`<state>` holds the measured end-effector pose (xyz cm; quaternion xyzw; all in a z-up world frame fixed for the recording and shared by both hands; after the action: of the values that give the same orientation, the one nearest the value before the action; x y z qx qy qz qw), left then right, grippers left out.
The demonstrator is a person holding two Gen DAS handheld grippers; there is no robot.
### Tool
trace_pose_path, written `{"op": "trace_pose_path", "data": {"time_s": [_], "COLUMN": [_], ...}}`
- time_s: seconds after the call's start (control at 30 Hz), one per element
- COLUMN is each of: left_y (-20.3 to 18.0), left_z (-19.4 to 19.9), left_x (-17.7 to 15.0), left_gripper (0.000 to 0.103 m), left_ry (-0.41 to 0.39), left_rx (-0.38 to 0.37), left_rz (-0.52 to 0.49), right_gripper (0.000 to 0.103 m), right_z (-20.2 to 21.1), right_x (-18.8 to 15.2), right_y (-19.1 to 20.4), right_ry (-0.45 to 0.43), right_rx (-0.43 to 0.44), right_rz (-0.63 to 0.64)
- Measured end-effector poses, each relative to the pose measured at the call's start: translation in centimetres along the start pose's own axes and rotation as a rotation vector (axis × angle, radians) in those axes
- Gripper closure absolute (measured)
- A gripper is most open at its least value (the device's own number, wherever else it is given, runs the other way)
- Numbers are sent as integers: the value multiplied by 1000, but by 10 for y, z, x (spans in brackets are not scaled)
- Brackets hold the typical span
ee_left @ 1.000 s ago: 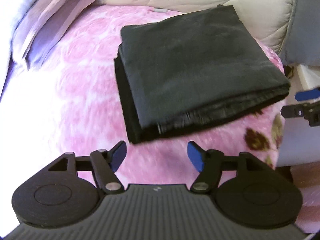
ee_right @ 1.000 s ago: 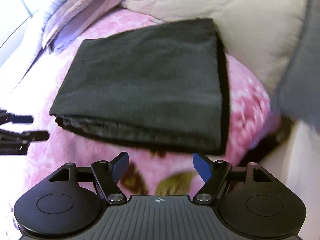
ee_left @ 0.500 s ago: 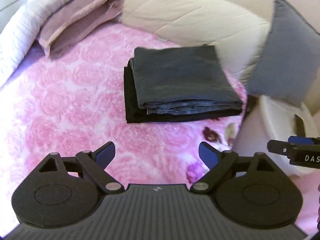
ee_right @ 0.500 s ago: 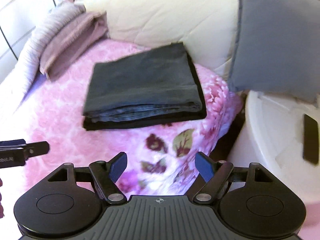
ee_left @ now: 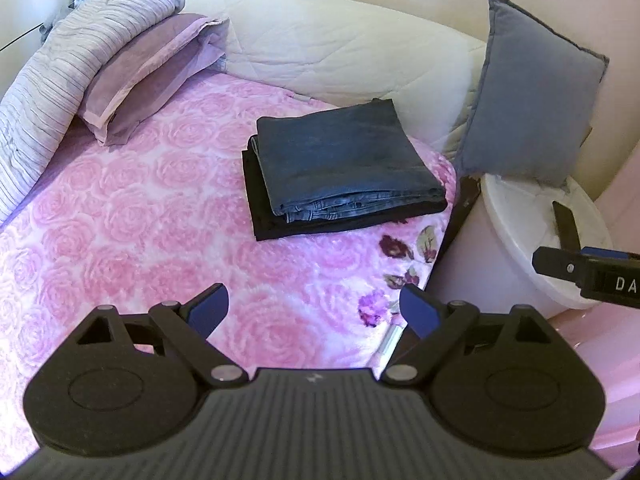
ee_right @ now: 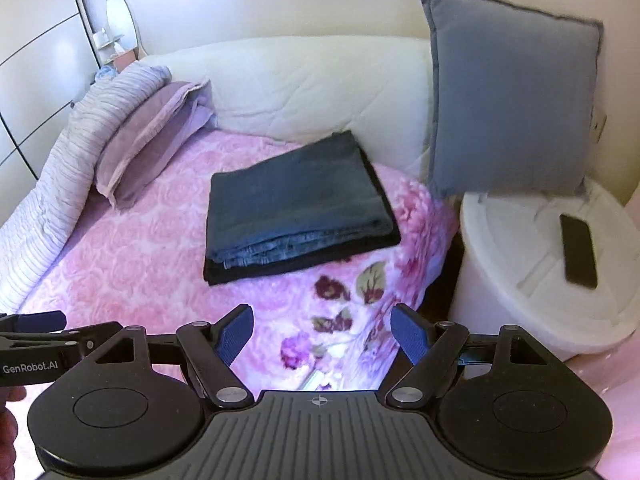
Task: Fold clothes
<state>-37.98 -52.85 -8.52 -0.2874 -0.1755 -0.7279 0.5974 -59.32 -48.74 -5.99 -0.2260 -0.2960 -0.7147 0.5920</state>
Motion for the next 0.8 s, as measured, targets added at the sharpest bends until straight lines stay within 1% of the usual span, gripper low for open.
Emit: {"op": "trace_pose_path", "data": {"time_s": [0.07, 0.2, 0.4, 0.53, 0.63, 0.8], "left_y": [0, 4, 11, 9, 7, 3], "left_z": [6, 14, 20, 22, 23, 23], "left_x": [1, 0, -11, -17, -18, -16], "left_gripper": [13, 13, 13, 13, 13, 13], "left_ry": [-16, -43, -44, -41, -39, -45], "left_rx": [2, 32, 65, 78, 88, 85], "left_rz": [5, 11, 35, 26, 23, 17], "right_gripper": [24, 24, 24, 24, 24, 24], "right_z": [5, 9, 14, 16, 16, 15], "right_x": [2, 2, -2, -4, -7, -9], "right_y": [2, 6, 12, 19, 21, 20], "right_ry": [-9, -14, -20, -24, -23, -16], "right_rx": [-8, -20, -28, -24, -22, -25], "right_rz": [4, 26, 79, 122, 138, 146]}}
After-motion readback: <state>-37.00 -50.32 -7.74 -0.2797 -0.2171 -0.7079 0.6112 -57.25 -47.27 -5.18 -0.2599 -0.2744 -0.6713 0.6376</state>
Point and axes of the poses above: each gripper's, at about its wrist camera, not at the fingertips, and z roughly against the way its jaws point, y to its left, x to its top, the point moved 6 cm from there along -z, roughly the way its jaws point, and after that the axes turned 2 degrees about -y, right-handed, at the moved point
